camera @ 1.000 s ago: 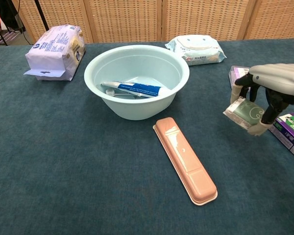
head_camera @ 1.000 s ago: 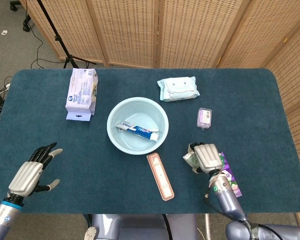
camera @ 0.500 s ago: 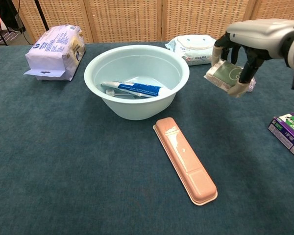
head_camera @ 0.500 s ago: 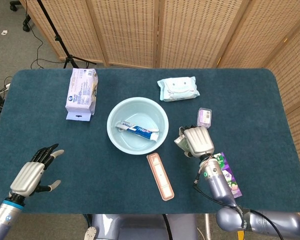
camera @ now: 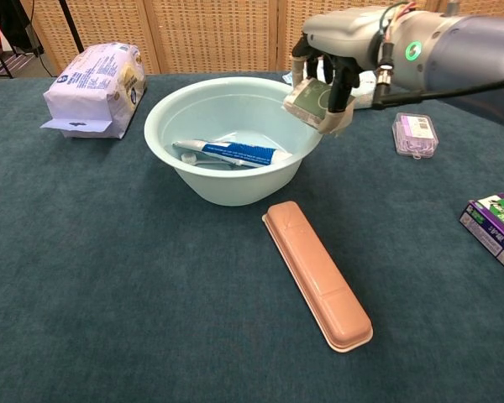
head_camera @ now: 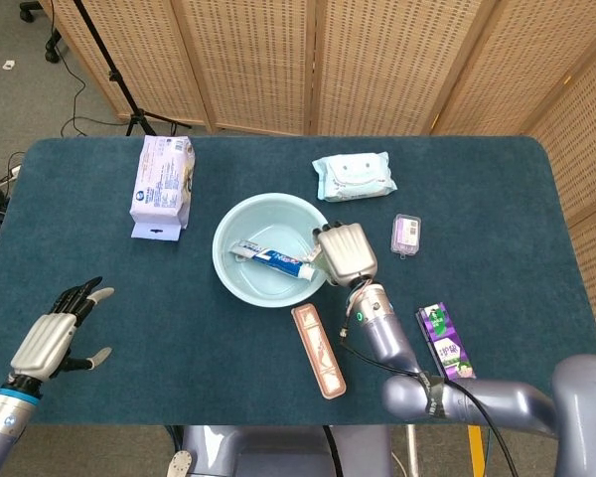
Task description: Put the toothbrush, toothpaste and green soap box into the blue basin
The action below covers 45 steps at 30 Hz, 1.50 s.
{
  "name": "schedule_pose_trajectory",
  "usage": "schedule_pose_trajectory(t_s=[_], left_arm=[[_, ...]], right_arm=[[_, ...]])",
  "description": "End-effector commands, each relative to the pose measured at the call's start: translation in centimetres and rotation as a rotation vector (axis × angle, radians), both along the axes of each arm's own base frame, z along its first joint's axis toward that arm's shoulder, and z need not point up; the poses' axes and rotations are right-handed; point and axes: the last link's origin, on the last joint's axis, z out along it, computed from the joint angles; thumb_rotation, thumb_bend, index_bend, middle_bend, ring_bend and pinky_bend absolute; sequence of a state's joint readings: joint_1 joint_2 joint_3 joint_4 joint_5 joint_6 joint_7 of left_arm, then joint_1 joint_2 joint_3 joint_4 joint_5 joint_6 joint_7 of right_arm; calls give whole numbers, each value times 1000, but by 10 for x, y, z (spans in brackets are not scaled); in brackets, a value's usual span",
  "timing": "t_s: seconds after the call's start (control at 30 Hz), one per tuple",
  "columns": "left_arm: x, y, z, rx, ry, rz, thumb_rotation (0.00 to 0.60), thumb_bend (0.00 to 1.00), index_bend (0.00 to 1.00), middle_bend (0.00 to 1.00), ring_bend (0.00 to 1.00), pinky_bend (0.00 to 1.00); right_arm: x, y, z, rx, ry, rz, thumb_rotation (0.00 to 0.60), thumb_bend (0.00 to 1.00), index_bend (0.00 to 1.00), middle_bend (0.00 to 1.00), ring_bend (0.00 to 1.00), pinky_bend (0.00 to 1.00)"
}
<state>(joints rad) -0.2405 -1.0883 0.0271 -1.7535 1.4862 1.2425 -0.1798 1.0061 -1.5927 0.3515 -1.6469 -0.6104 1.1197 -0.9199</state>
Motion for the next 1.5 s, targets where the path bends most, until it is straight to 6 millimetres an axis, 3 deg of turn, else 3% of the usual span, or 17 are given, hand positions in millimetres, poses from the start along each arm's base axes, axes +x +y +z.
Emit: schedule_pose_trajectory(t_s=[0.03, 0.3, 0.4, 0.43, 0.5, 0.57, 0.67, 1.03, 1.2, 1.5], left_arm=[[-2, 1, 1, -1, -2, 6, 600, 255, 139, 0, 0, 18], [-4, 3, 3, -2, -8, 16, 600, 255, 139, 0, 0, 18], [-5, 3, 3, 1, -7, 18, 600, 256, 139, 0, 0, 18], [-5, 3, 3, 2, -7, 17, 600, 256, 139, 0, 0, 18], [-4, 3, 3, 2, -7, 17, 600, 256, 139, 0, 0, 18], [-4, 3, 3, 0, -5, 16, 600, 256, 139, 0, 0, 18], [-4, 3, 2, -3, -2, 16, 600, 256, 139, 0, 0, 18], [-2, 1, 2, 6, 4, 7, 600, 256, 139, 0, 0, 18], [-1, 0, 6, 23, 4, 0, 600, 255, 139, 0, 0, 18], [2, -2, 6, 42, 22, -16, 600, 255, 139, 0, 0, 19]], right_arm=[[14, -4, -12, 13, 2, 22, 600, 156, 623, 429, 385, 538], [37, -10, -30, 15, 4, 62, 600, 156, 623, 427, 386, 538], [39, -8, -35, 26, -2, 61, 600, 151, 610, 376, 360, 538], [39, -7, -28, 6, 17, 69, 600, 143, 576, 315, 306, 516], [32, -5, -36, 46, 58, 34, 600, 126, 477, 192, 173, 433], [36, -5, -36, 59, 36, 44, 600, 110, 355, 81, 51, 339], [38, -6, -32, 60, 5, 53, 600, 105, 245, 9, 0, 299], [39, -5, -17, 33, -31, 80, 600, 57, 205, 0, 0, 220], [18, 5, 7, 7, -46, 47, 600, 77, 205, 0, 0, 220], [-49, 59, 60, 6, -156, -47, 600, 71, 205, 0, 0, 220]])
